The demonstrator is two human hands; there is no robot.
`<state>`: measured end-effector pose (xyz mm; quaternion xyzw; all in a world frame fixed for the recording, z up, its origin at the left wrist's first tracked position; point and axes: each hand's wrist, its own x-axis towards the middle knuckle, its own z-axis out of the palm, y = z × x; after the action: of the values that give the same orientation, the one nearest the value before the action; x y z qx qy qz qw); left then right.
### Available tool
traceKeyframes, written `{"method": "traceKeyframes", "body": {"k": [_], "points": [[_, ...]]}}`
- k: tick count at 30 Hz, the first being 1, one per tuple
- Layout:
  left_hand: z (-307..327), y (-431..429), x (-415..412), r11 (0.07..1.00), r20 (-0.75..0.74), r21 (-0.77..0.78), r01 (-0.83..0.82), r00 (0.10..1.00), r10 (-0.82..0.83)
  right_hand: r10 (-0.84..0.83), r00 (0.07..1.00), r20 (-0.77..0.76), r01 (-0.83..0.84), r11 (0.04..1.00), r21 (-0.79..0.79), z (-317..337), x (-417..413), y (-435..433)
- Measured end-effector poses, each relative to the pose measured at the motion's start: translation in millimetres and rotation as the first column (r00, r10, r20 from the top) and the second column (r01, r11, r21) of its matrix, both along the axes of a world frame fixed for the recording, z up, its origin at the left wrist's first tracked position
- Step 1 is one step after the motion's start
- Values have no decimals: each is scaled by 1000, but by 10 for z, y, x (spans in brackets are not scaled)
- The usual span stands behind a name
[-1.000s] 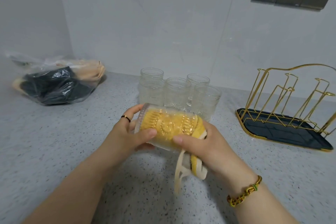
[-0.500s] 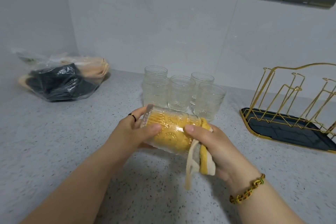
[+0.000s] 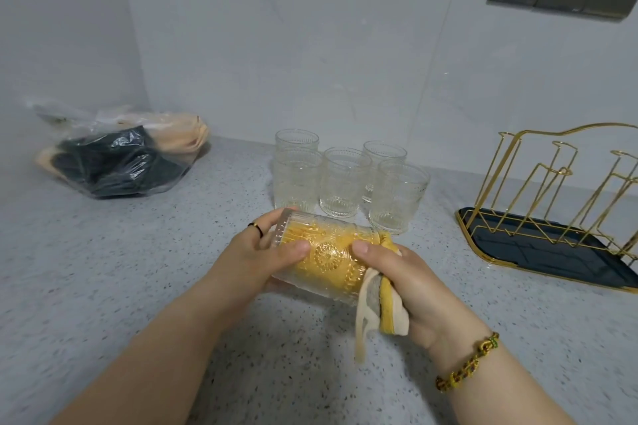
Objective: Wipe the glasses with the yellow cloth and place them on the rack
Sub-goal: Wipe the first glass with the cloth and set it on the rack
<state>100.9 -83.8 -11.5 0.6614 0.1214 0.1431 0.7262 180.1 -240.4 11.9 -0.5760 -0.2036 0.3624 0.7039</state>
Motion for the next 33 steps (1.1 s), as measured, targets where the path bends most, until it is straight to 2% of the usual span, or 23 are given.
{"method": "traceKeyframes", "body": {"k": [1, 3, 5, 6, 8, 9, 11, 14, 16, 17, 18, 19, 21, 23, 26, 29, 31, 33], "points": [[-1, -4, -5, 999, -10, -35, -12, 1000, 12, 24, 999, 25, -24, 1000, -6, 2, -18, 4], [-4, -6, 1, 990, -67, -141, -19, 998, 9, 74, 953, 295, -39, 991, -125, -10, -42, 7], [-4, 3, 11, 979, -110, -205, 0, 994, -23, 136, 806, 576, 11, 970, -244, -26, -69, 8], [-2, 11, 17, 973, -104, -229, 15, 994, -39, 140, 734, 664, 45, 966, -254, -38, -71, 6], [-16, 42, 16, 963, -52, -265, 52, 996, -68, 98, 656, 748, 76, 978, -195, -36, -70, -5], [-12, 49, 12, 960, -11, -264, 90, 995, -97, 56, 658, 751, 89, 984, -151, -17, -72, -12], [2, 51, -10, 957, 93, -237, 164, 985, -146, -46, 773, 633, 117, 991, -71, 8, -58, -18], [-3, 55, -4, 984, 161, -139, 108, 983, -85, -85, 962, 261, 90, 996, -6, 8, -11, -20], [4, 28, 4, 991, 142, -101, 85, 987, -70, -32, 998, 63, 30, 999, 29, 5, 19, -13], [1, 19, 0, 993, 124, -91, 69, 991, -58, -7, 999, 39, 6, 1000, 28, 24, 6, -14], [-1, 10, -4, 995, 105, -92, 48, 994, -39, 7, 996, 90, -8, 1000, 5, 34, -4, -19], [1, 1, -11, 994, 90, -105, 32, 996, -23, 24, 978, 209, -13, 999, -50, 41, -21, -24], [-7, -12, -13, 993, 38, -121, 9, 999, -4, 117, 869, 481, -22, 980, -199, 48, -60, -29], [-26, -27, -12, 993, -36, -122, -4, 999, 0, 168, 773, 611, 9, 961, -276, 59, -74, -39], [-10, -33, -11, 991, -45, -117, 59, 997, -64, 86, 774, 627, 55, 978, -203, 78, 3, -69], [33, -20, -34, 989, 31, -102, 108, 994, -105, -4, 879, 477, 54, 994, -90, 52, 71, -92], [35, -22, -36, 991, 0, -53, 119, 993, -119, -17, 925, 380, 41, 998, -54, 46, 78, -98], [18, -40, -28, 992, -59, -72, 102, 993, -107, 34, 891, 453, 11, 995, -96, 61, 61, -104]]}}
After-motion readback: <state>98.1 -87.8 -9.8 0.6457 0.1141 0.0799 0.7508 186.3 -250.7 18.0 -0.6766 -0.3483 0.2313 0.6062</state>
